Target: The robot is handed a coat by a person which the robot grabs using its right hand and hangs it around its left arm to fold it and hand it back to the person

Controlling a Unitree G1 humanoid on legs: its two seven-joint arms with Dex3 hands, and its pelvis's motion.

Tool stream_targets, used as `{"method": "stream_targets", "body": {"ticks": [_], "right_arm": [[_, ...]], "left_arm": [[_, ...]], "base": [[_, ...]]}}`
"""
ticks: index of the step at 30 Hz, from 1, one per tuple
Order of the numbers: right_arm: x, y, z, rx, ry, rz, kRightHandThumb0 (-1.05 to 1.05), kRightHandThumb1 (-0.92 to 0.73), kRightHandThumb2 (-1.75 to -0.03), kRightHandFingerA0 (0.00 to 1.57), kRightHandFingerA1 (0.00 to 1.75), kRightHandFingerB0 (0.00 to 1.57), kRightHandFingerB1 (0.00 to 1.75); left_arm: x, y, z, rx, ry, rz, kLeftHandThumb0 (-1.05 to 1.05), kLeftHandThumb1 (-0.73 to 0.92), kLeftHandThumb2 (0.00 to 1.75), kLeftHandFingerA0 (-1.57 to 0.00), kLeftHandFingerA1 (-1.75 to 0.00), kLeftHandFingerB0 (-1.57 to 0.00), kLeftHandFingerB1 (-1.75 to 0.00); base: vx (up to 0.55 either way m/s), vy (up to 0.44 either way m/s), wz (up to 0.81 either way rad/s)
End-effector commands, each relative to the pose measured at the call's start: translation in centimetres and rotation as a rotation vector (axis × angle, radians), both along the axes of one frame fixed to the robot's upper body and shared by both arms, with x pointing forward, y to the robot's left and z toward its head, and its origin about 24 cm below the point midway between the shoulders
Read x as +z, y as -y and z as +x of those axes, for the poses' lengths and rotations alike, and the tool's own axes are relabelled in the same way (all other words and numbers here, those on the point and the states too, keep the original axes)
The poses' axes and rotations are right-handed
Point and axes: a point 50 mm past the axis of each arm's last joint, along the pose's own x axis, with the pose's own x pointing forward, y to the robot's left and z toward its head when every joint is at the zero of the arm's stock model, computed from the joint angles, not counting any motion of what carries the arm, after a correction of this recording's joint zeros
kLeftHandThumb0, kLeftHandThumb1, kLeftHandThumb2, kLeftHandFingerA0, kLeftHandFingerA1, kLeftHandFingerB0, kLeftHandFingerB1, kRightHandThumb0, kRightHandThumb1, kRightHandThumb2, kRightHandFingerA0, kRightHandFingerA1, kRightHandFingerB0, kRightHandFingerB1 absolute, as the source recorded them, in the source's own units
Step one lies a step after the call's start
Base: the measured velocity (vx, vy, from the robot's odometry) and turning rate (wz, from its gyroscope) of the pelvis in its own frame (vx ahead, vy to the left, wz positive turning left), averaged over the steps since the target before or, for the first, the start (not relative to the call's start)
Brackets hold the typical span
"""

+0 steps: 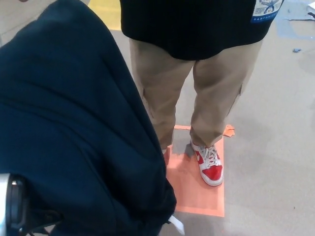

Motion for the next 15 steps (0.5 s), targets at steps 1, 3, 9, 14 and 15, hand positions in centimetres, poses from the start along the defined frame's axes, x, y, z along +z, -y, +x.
{"method": "stream_targets", "body": {"ticks": [1,3,9,14,15], "right_arm": [[-2.1,-1.3,0.4,-0.233,0.107,-0.036,-0.76,-0.75,-0.95,0.0,0.01,0.0,0.0],[-3.8,-2.5,0.5,-0.244,0.082,-0.152,-0.9,-0.82,-1.04,0.0,0.04,0.0,0.0],[-9.9,-5.6,-0.5,-0.296,-0.028,-0.273,-0.66,-0.89,-0.65,0.0,0.18,0.0,0.15],[-11.2,-6.1,-0.9,-0.258,-0.038,-0.341,-0.62,-0.83,-0.72,0.0,0.19,0.0,0.13],[-11.2,-6.0,-0.8,-0.254,-0.03,-0.367,-0.75,-0.7,-1.01,0.0,0.22,0.0,0.2]], "left_arm": [[2.9,-0.7,0.2,-0.029,0.095,-0.007,-0.83,0.68,1.0,-0.07,-0.23,-0.07,-0.24],[2.4,-0.5,0.0,-0.048,0.091,-0.01,-0.83,0.68,1.0,-0.07,-0.23,-0.07,-0.25],[0.9,0.1,-1.3,-0.129,0.144,-0.066,-0.78,0.65,0.97,-0.05,-0.31,-0.05,-0.27],[0.7,0.1,-2.5,-0.163,0.194,-0.079,-0.69,0.64,0.98,-0.01,-0.33,-0.01,-0.31],[0.6,0.1,-2.9,-0.171,0.21,-0.076,-0.7,0.65,0.99,-0.02,-0.33,-0.01,-0.31]], "base": [[0.0,0.0,0.0],[0.0,0.0,0.0],[0.0,0.0,0.0],[0.0,0.0,0.0],[0.0,0.0,0.0]]}}
